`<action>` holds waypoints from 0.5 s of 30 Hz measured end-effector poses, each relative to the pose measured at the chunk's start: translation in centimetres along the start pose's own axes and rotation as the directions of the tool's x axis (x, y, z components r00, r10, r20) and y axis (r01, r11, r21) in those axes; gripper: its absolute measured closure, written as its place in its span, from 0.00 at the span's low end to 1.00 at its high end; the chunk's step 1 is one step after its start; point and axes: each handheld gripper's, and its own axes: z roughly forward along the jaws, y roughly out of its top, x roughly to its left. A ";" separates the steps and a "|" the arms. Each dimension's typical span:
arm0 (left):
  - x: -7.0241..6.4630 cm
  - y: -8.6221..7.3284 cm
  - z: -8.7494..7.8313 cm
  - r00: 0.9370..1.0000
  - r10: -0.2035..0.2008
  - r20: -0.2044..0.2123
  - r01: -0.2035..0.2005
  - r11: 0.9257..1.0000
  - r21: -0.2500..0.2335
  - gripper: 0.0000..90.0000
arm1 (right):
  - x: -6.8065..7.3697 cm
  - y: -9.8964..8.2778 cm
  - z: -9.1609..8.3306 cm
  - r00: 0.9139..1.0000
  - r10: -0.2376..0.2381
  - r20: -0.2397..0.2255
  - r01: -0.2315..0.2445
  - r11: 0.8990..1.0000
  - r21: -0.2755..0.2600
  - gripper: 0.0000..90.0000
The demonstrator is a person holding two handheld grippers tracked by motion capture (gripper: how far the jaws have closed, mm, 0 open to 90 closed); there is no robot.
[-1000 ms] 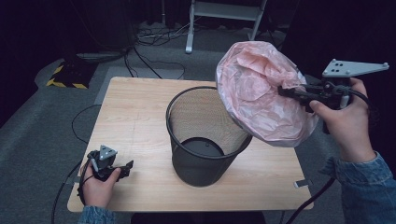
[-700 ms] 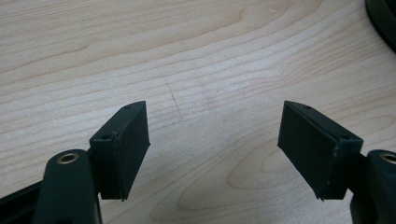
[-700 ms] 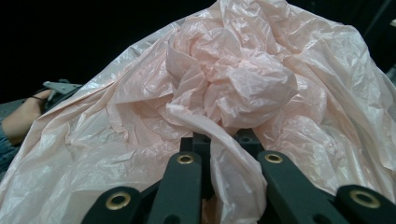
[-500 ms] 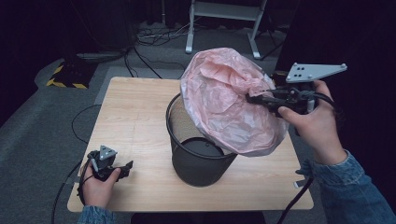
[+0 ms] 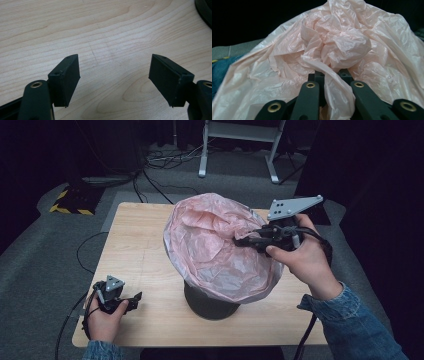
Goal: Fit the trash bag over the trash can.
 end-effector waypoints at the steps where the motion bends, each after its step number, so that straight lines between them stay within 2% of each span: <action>1: 0.0 0.0 0.0 1.000 -0.002 0.000 0.002 1.000 -0.002 0.27 | 0.0 -0.1 0.3 1.000 0.003 -0.007 -0.003 1.000 0.007 0.92; 3: 0.0 0.0 0.0 1.000 -0.007 0.001 0.007 1.000 -0.003 0.27 | 0.0 -0.4 0.7 1.000 0.012 -0.016 -0.012 1.000 0.019 0.88; 6: -0.1 0.1 0.0 1.000 -0.006 -0.002 0.006 1.000 -0.007 0.27 | -0.1 -0.8 1.4 1.000 0.022 -0.019 -0.021 1.000 0.018 0.66; 9: -0.2 0.3 -0.3 1.000 -0.004 0.004 0.004 1.000 -0.016 0.27 | -0.1 -1.1 1.7 1.000 0.006 -0.004 -0.006 1.000 -0.006 0.49; 15: -0.4 1.2 -1.3 1.000 -0.021 0.012 0.022 0.998 -0.057 0.26 | -0.5 -1.2 0.2 1.000 0.003 0.021 -0.001 0.995 -0.097 0.34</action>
